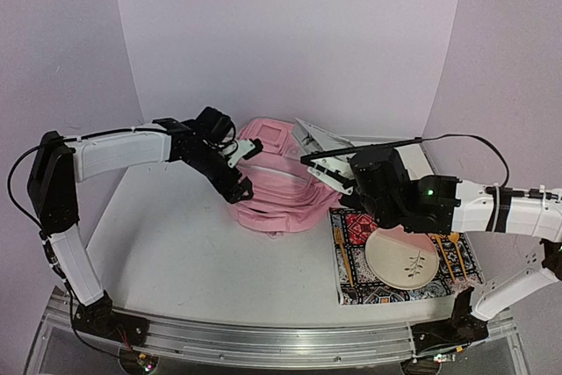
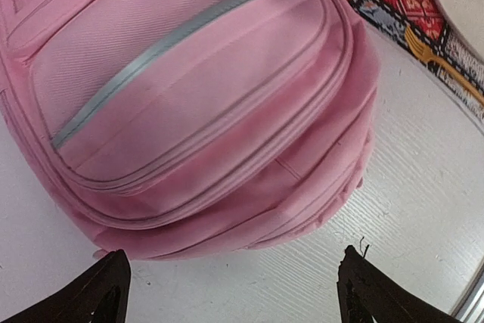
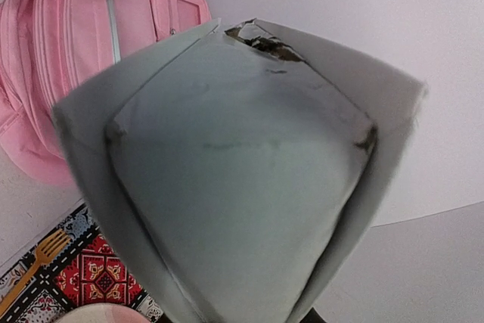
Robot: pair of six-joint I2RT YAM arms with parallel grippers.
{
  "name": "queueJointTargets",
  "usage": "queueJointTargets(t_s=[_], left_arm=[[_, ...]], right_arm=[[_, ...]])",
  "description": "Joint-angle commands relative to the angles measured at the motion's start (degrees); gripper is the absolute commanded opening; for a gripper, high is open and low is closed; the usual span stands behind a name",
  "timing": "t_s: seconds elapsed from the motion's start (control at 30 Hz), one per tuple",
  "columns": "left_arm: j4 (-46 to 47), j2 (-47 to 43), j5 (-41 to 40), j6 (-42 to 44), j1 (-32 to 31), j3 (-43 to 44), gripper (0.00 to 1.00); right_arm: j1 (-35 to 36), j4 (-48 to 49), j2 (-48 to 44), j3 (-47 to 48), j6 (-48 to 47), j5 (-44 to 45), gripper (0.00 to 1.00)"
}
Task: Pack the student bag
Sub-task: Adjust the student bag at the center of the board.
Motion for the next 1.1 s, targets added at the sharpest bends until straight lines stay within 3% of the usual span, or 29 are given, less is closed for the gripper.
queueJointTargets(t_s=[0.0,0.23,0.57,0.9,1.07], left_arm=[[1.46,1.05,-5.87,11.12,-4.25,-1.58,0.97],[4.88,1.69,-6.49,16.07,-7.44,-3.08,0.95],[11.68,5.48,-13.39,19.46,-8.16,-3.23,0.87],[16.37,8.07,-14.54,19.24,-8.21,-3.86,0.68],[17.2,8.26,-13.12,18.45,-8.49,-5.27,0.66]], right_arm=[[-0.31,1.25,-2.32,0.36,3.27,2.43,0.25],[-0.36,0.15,-2.22,0.82,5.51,2.62,0.25],[-0.4,-0.55,-2.35,1.68,6.33,2.47,0.26],[-0.4,-1.14,-2.32,2.21,6.42,2.53,0.26],[-0.39,-1.4,-2.83,2.84,6.35,2.13,0.26]])
